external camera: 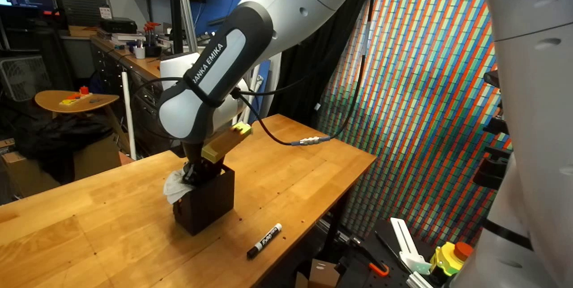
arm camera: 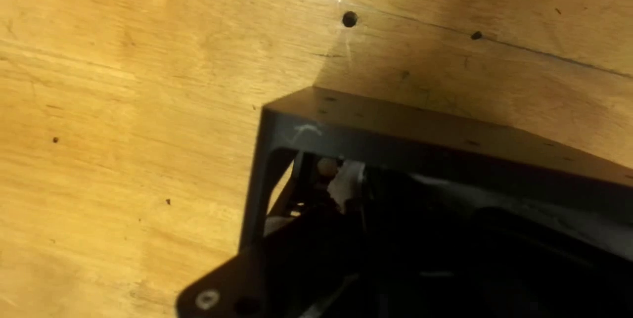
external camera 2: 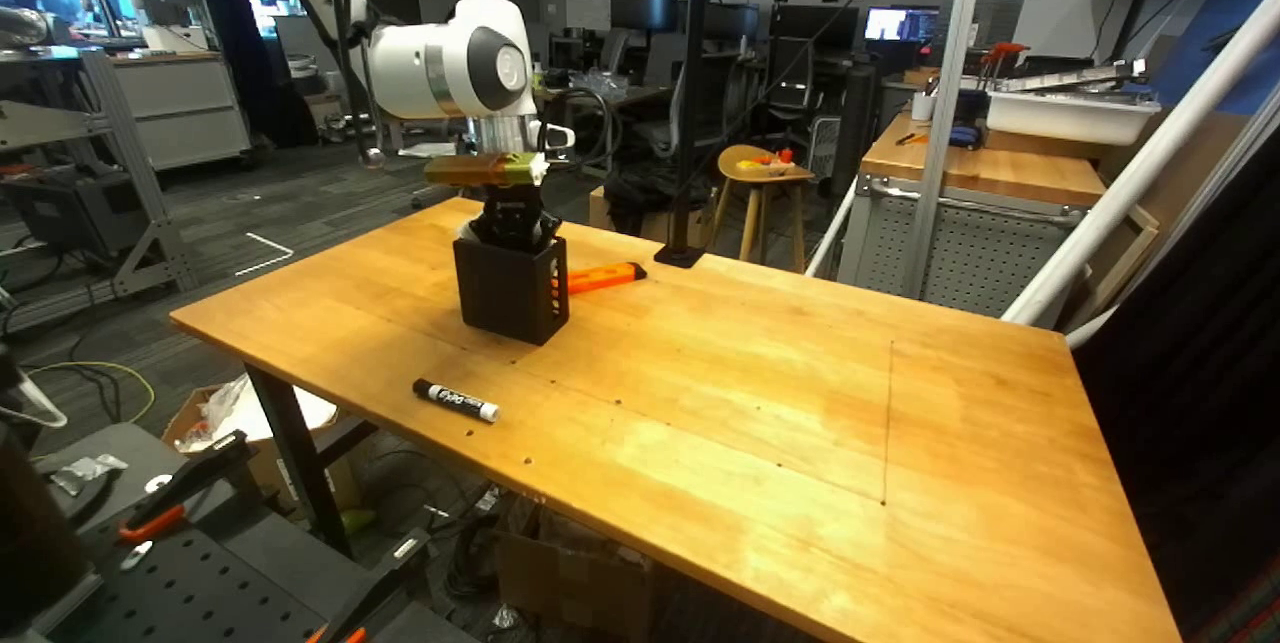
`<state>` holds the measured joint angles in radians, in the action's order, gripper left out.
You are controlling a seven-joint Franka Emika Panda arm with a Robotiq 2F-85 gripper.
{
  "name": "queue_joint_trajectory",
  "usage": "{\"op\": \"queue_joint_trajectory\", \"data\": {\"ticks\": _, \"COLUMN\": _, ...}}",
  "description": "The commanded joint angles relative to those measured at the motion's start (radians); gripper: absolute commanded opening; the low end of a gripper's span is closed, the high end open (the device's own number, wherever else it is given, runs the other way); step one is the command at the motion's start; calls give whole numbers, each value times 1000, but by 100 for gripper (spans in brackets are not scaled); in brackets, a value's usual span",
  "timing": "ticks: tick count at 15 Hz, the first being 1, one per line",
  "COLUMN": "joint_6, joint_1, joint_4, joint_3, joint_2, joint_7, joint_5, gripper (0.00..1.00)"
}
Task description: Put the towel in the box
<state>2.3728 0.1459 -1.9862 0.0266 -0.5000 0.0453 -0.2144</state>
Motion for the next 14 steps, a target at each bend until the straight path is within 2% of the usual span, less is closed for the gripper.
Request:
{"op": "queue_joint_trajectory", "data": {"ticks": 1, "joint_6": -56, "joint_1": 29, "joint_4": -13, "joint_3": 5, "joint_2": 86, "joint_7": -13, "joint_5": -39, "gripper": 23}}
{"op": "queue_joint_trajectory", "data": {"ticks": 2, "joint_6": -69, "joint_1": 39, "joint_4": -16, "joint_3": 7, "joint_2": 107, "joint_7": -13, "joint_5": -54, "gripper": 25}}
{"op": "queue_joint_trajectory", "data": {"ticks": 4, "joint_6": -109, "joint_1": 65, "joint_4": -17, "joint_3": 10, "joint_2": 158, "joint_7": -4, "joint_5": -106, "gripper": 36}}
{"op": "queue_joint_trajectory", "data": {"ticks": 6, "joint_6": -151, "joint_1": 86, "joint_4": -7, "joint_3": 21, "joint_2": 198, "joint_7": -4, "joint_5": -155, "gripper": 33}}
{"op": "queue_joint_trajectory", "data": {"ticks": 7, "joint_6": -166, "joint_1": 93, "joint_4": 0, "joint_3": 31, "joint_2": 212, "joint_7": -7, "joint_5": -174, "gripper": 36}}
{"op": "queue_joint_trajectory", "data": {"ticks": 11, "joint_6": -199, "joint_1": 128, "joint_4": 23, "joint_3": 85, "joint_2": 239, "joint_7": -40, "joint_5": -258, "gripper": 34}}
{"op": "queue_joint_trajectory", "data": {"ticks": 14, "joint_6": -214, "joint_1": 161, "joint_4": 37, "joint_3": 127, "joint_2": 225, "joint_7": -77, "joint_5": -322, "gripper": 42}}
